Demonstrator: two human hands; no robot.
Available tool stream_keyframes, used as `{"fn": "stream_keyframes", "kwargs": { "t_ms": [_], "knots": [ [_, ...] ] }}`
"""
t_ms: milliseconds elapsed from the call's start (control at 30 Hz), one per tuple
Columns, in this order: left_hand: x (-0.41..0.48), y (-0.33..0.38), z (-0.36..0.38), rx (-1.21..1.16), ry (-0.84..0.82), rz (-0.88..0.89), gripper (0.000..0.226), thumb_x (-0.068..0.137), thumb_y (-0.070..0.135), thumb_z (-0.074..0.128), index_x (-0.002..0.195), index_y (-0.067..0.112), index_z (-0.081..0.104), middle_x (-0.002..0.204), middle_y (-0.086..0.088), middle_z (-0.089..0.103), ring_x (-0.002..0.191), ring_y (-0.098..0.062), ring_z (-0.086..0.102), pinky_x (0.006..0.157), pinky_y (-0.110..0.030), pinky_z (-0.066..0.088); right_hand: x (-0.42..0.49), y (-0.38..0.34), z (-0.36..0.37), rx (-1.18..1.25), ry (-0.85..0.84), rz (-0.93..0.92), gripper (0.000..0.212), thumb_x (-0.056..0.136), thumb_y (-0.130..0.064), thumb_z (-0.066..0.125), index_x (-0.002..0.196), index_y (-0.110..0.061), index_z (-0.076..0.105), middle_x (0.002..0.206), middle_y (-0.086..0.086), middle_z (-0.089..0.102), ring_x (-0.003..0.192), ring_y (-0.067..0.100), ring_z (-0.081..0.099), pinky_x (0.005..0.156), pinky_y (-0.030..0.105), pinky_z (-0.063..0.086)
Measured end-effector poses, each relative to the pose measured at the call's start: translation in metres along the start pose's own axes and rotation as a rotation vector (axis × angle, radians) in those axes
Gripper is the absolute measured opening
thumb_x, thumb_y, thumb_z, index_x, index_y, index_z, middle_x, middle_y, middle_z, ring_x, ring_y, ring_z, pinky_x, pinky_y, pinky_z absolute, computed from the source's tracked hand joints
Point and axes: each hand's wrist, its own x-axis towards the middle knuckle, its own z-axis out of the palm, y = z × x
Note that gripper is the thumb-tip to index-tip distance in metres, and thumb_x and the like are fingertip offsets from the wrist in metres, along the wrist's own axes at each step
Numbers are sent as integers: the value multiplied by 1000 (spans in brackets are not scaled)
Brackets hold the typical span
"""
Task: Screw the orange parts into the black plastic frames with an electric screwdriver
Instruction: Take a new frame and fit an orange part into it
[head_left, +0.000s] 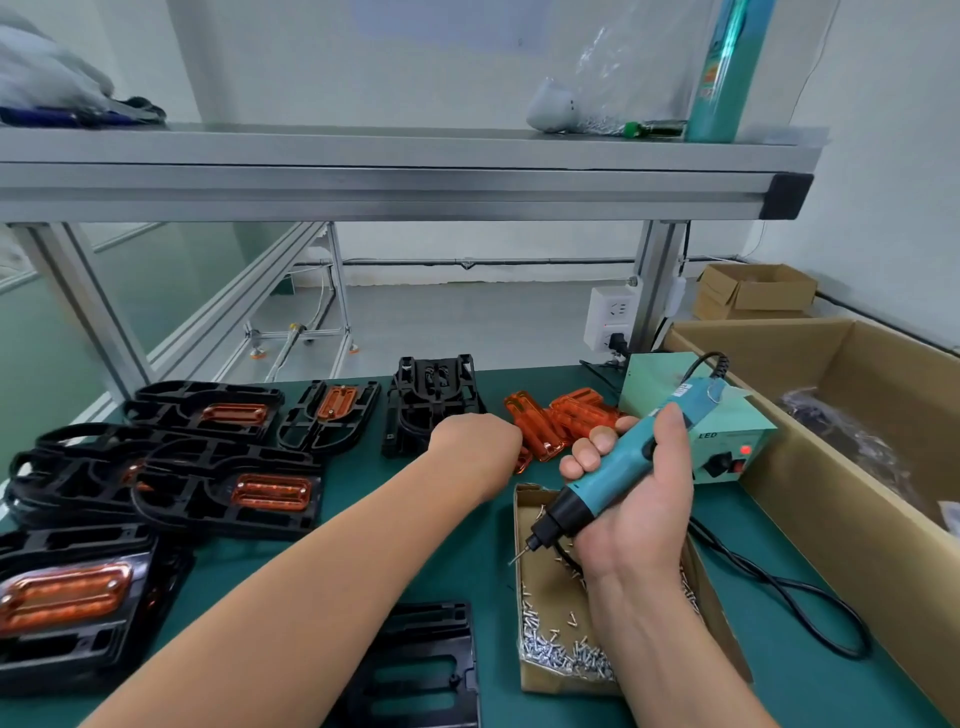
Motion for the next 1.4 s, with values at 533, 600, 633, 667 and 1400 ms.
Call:
{"fn": "stream_keyframes", "kwargs": {
  "t_ms": [533, 600, 633, 667, 1400],
  "knots": [
    [-98, -60, 13, -153, 97, -100, 22, 90, 35, 70, 103, 24, 56, 96, 2, 64, 87, -27, 62, 67, -36, 45, -7, 2, 2, 6, -46, 20, 37, 104, -51, 60, 87, -18, 55, 73, 2, 48, 59, 16, 46, 54, 28, 43],
    [-118, -68, 18, -134, 91, -118, 17, 93, 38, 67, 98, 26, 55, 92, 3, 64, 90, -29, 65, 66, -35, 43, -8, 3, 2, -5, -53, 22, 37, 104, -51, 59, 87, -18, 54, 73, 2, 48, 59, 16, 46, 54, 28, 43],
    [-126, -70, 21, -143, 76, -119, 17, 94, 41, 65, 97, 28, 55, 92, 4, 63, 92, -29, 66, 66, -35, 40, -8, 3, 2, -14, -57, 24, 37, 103, -52, 59, 87, -19, 54, 74, 2, 47, 59, 17, 46, 54, 28, 43],
    [-133, -72, 24, -162, 59, -118, 18, 94, 45, 64, 98, 29, 58, 93, 4, 64, 93, -27, 66, 66, -34, 39, -9, 4, 2, -21, -63, 27, 38, 103, -52, 59, 87, -19, 54, 74, 2, 47, 59, 17, 46, 54, 28, 43],
    [-163, -106, 60, -763, 19, -117, 42, 86, 54, 77, 124, 43, 65, 72, 13, 62, 61, 0, 58, 59, -23, 41, -25, 15, 7, -115, -127, 50, 38, 102, -53, 59, 87, -18, 57, 74, 2, 49, 61, 16, 45, 57, 27, 44]
  ]
}}
